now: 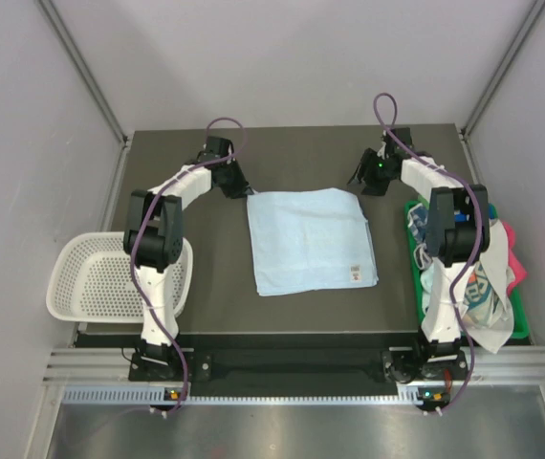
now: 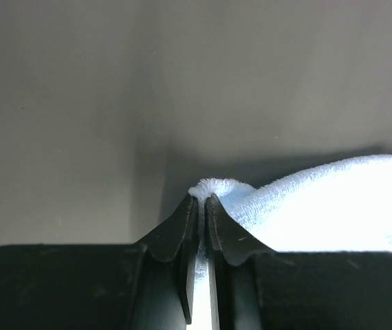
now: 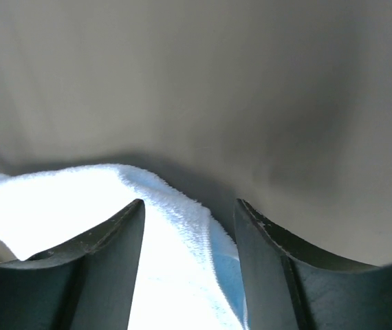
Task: Fold and stack the towels
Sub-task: Fold the towel
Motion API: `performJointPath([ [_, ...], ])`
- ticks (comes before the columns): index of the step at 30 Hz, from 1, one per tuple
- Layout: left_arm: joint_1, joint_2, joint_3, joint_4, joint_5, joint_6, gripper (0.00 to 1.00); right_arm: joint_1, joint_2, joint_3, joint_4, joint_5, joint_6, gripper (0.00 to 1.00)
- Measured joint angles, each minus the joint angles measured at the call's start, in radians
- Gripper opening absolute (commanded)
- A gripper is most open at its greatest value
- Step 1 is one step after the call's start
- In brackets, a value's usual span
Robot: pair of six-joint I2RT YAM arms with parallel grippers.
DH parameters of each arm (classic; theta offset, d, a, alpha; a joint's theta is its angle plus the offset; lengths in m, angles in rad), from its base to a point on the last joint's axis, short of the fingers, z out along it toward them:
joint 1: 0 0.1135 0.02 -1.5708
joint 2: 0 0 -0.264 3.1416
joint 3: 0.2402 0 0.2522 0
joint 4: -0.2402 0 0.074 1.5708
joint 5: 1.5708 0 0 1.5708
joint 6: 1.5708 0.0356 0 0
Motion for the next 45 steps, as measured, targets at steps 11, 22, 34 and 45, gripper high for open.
performJointPath([
  [11,0.0,0.003,0.0,0.0,-0.004,0.0,0.15,0.017,0.016,0.0,0.011,-0.048,0.026,0.44],
  [22,-0.003,0.011,0.0,0.0,-0.008,0.0,0.14,0.019,0.018,-0.001,0.012,-0.049,0.026,0.4],
  [34,-0.003,0.011,0.0,-0.001,-0.008,0.006,0.1,0.021,0.029,-0.001,0.016,-0.058,0.034,0.17],
  [45,-0.004,0.011,0.0,-0.016,-0.015,0.025,0.02,0.021,0.028,0.0,0.043,-0.06,0.031,0.0],
])
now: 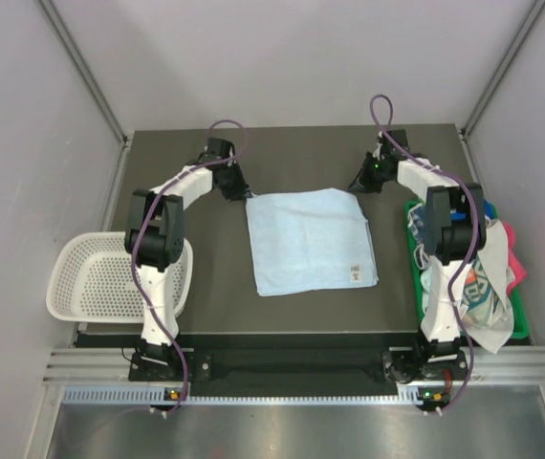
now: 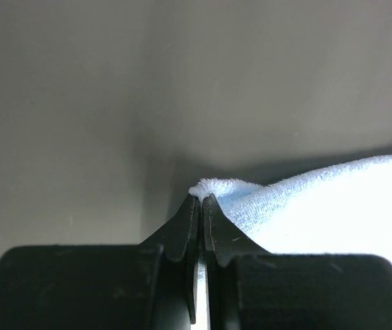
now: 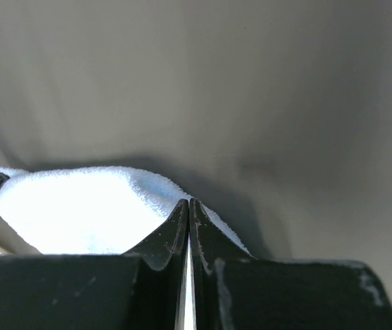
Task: Fold and stack the towels
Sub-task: Fold the towel
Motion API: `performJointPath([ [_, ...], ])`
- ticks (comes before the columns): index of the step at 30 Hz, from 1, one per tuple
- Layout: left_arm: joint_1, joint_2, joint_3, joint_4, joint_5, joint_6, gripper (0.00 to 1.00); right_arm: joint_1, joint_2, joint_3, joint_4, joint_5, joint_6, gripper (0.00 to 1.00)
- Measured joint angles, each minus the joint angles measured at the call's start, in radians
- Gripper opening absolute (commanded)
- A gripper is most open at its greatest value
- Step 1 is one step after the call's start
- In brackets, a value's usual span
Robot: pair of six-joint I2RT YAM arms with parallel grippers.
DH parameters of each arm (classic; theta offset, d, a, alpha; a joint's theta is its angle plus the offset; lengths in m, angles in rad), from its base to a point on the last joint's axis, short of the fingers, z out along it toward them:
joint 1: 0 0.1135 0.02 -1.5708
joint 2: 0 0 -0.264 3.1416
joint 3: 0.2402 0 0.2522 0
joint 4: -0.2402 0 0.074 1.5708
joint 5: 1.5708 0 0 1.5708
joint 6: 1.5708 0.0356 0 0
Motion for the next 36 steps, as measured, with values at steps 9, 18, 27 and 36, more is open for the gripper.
performJointPath([
  [9,-0.001,0.0,0.023,-0.035,-0.016,0.021,0.02,0.001,-0.024,0.039,-0.041,0.081,-0.042,0.48],
  [18,-0.001,0.0,0.026,-0.039,-0.013,0.023,0.02,0.026,-0.064,-0.067,-0.032,0.087,-0.063,0.61],
  [27,-0.004,0.0,0.032,-0.039,-0.013,0.023,0.02,0.068,-0.064,-0.063,-0.026,0.091,-0.074,0.15],
  [36,-0.005,0.0,0.032,-0.039,-0.016,0.024,0.01,0.072,-0.086,-0.061,-0.014,0.199,-0.106,0.06],
])
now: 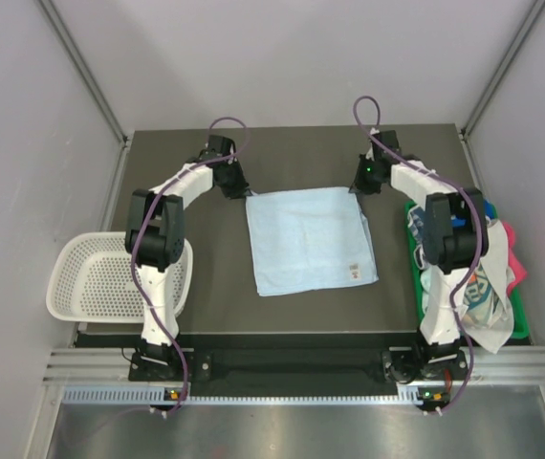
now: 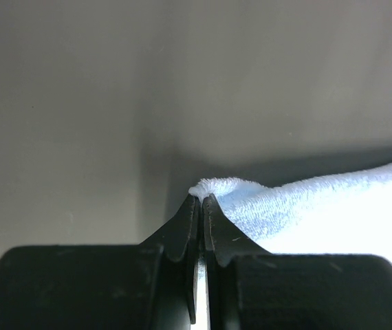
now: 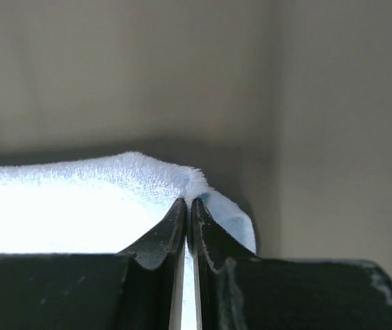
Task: Fold and stack the towels
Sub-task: Fold the towel
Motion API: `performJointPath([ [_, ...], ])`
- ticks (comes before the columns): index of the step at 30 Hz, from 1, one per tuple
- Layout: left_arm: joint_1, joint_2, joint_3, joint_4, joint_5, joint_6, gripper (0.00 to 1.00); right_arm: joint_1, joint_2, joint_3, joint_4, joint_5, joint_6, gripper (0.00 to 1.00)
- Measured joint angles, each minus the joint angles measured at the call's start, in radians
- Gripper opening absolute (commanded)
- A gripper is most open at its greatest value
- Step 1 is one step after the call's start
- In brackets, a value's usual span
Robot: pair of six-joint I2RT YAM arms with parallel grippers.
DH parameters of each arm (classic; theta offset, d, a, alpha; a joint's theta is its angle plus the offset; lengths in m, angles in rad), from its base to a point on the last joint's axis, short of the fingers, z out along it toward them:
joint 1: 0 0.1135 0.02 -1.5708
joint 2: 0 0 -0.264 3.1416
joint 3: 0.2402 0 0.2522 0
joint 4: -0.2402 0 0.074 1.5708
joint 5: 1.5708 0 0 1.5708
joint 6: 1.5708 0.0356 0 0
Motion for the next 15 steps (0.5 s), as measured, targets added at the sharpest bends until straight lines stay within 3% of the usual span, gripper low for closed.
performJointPath([
  [13,-0.017,0.0,-0.037,0.007,-0.029,0.0,0.0,0.048,-0.251,-0.195,0.149,0.125,-0.06,0.11],
  [15,-0.021,0.0,-0.05,0.011,-0.031,0.0,0.05,0.05,-0.248,-0.217,0.16,0.127,-0.06,0.11],
])
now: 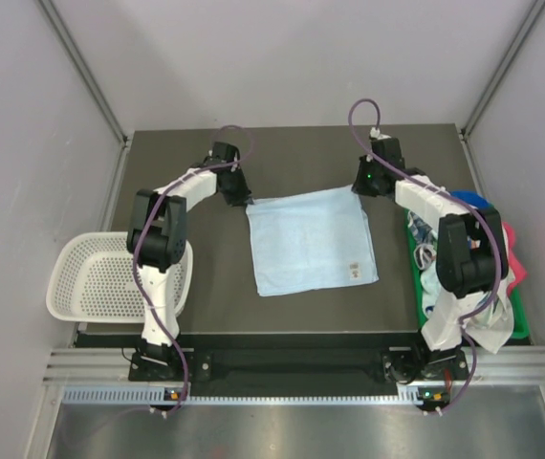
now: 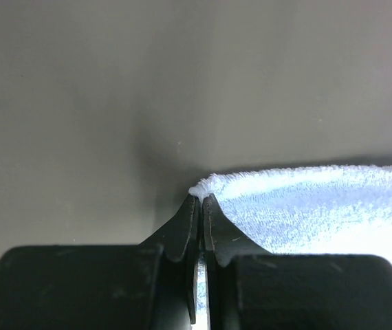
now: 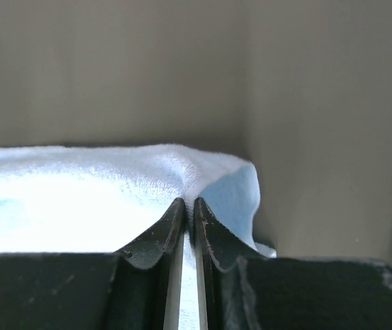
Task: Fold and stack the towels
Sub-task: Fold the towel
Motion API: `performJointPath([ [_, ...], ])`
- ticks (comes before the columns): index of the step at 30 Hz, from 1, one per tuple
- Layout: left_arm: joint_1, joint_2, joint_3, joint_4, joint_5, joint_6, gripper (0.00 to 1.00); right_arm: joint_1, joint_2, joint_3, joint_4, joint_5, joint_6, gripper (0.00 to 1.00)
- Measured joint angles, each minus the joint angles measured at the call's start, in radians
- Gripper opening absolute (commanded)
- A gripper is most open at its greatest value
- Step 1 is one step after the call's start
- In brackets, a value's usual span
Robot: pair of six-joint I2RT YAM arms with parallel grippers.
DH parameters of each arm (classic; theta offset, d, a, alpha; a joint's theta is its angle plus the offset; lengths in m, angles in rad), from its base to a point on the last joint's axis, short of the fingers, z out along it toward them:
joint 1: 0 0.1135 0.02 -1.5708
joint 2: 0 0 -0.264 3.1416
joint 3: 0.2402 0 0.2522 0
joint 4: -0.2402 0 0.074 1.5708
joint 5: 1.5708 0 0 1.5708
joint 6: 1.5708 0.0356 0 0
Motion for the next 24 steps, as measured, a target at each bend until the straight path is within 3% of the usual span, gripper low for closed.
performJointPath([
  [3,-0.005,-0.002,-0.016,0.014,-0.001,0.0,0.19,0.0,0.018,-0.027,0.002,0.006,0.0,0.12],
  [8,-0.007,-0.036,-0.064,0.043,-0.016,-0.001,0.28,0.0,0.051,-0.064,0.01,0.013,0.002,0.12],
  [13,-0.008,-0.082,-0.113,0.085,-0.021,-0.006,0.27,0.0,0.052,-0.125,0.037,0.022,0.008,0.13],
  [19,-0.008,-0.124,-0.164,0.146,-0.014,-0.02,0.32,0.0,0.051,-0.195,0.083,0.025,0.032,0.29],
  [24,-0.008,-0.125,-0.164,0.193,0.011,-0.032,0.33,-0.002,0.039,-0.202,0.112,0.024,0.045,0.32],
])
